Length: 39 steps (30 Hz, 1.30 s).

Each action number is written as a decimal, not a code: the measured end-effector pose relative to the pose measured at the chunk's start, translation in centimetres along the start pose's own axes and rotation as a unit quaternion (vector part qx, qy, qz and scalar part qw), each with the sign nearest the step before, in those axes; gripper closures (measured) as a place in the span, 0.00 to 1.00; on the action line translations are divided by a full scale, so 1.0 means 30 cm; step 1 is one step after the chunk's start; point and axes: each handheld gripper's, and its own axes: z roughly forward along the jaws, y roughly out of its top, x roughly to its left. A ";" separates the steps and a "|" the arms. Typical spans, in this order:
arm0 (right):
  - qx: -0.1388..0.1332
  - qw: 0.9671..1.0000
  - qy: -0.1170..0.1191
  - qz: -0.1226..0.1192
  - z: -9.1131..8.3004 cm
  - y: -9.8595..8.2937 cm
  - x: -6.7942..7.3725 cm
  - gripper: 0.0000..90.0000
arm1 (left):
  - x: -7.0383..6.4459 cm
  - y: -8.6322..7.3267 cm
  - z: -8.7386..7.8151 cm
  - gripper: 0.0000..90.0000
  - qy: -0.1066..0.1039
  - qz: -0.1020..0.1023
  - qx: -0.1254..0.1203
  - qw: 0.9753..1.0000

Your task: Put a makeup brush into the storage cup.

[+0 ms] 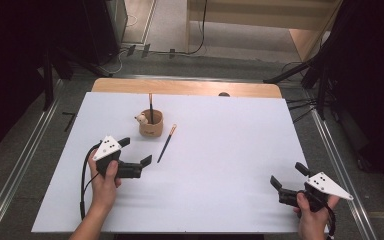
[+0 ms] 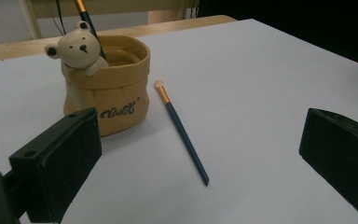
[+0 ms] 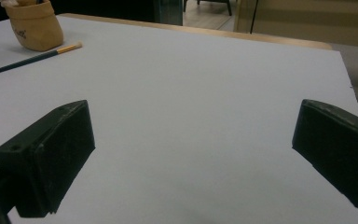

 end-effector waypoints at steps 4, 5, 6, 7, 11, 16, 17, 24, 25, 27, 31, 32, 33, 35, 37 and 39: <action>0.000 1.000 0.000 -0.002 0.001 -0.001 -0.002 0.00 | -0.004 0.011 0.042 0.00 -0.002 0.000 0.008 1.000; 0.000 1.000 0.000 -0.002 0.001 -0.001 -0.002 0.00 | -0.004 0.014 0.049 0.00 -0.002 0.000 0.007 1.000; 0.001 1.000 0.000 -0.001 0.001 -0.002 -0.002 0.00 | -0.005 0.018 0.057 0.00 -0.003 -0.001 0.007 1.000; 0.001 1.000 0.000 -0.001 0.001 -0.002 -0.002 0.00 | -0.005 0.022 0.064 0.00 -0.003 0.001 0.008 1.000; 0.002 1.000 0.001 -0.001 0.003 -0.002 -0.001 0.00 | -0.012 0.041 0.086 0.00 -0.005 0.003 0.010 1.000; 0.004 1.000 0.001 -0.002 0.005 -0.002 0.001 0.00 | -0.021 0.061 0.119 0.00 -0.011 0.005 0.018 1.000; 0.004 1.000 0.001 -0.002 0.005 -0.002 0.001 0.00 | -0.024 0.065 0.126 0.00 -0.015 0.004 0.019 1.000; 0.004 1.000 0.000 -0.002 0.004 -0.003 -0.001 0.00 | -0.043 0.089 0.182 0.00 -0.012 0.006 0.056 0.998; 0.004 1.000 -0.001 -0.002 0.004 -0.003 -0.001 0.00 | -0.042 0.092 0.189 0.00 -0.014 0.004 0.062 0.998; 0.003 1.000 -0.001 -0.003 0.003 -0.003 -0.002 0.00 | -0.044 0.099 0.206 0.00 -0.011 -0.001 0.081 0.997; 0.003 1.000 -0.001 -0.003 0.003 -0.003 -0.005 0.00 | -0.045 0.109 0.232 0.00 -0.008 -0.007 0.110 0.994; 0.003 1.000 -0.001 -0.004 0.002 -0.003 -0.005 0.00 | -0.044 0.112 0.234 0.00 -0.011 -0.008 0.112 0.994; 0.003 1.000 -0.001 -0.003 0.002 -0.003 -0.005 0.00 | -0.044 0.115 0.238 0.00 -0.010 -0.011 0.114 0.993; 0.003 1.000 -0.001 -0.004 0.002 -0.003 -0.004 0.00 | -0.045 0.121 0.247 0.02 0.001 -0.015 0.126 0.992; 0.003 1.000 -0.001 -0.004 0.002 -0.003 -0.005 0.00 | -0.044 0.126 0.259 0.09 0.016 -0.026 0.146 0.989; 0.004 1.000 -0.001 -0.003 0.002 -0.003 -0.005 0.00 | -0.041 0.127 0.272 0.19 0.031 -0.032 0.168 0.985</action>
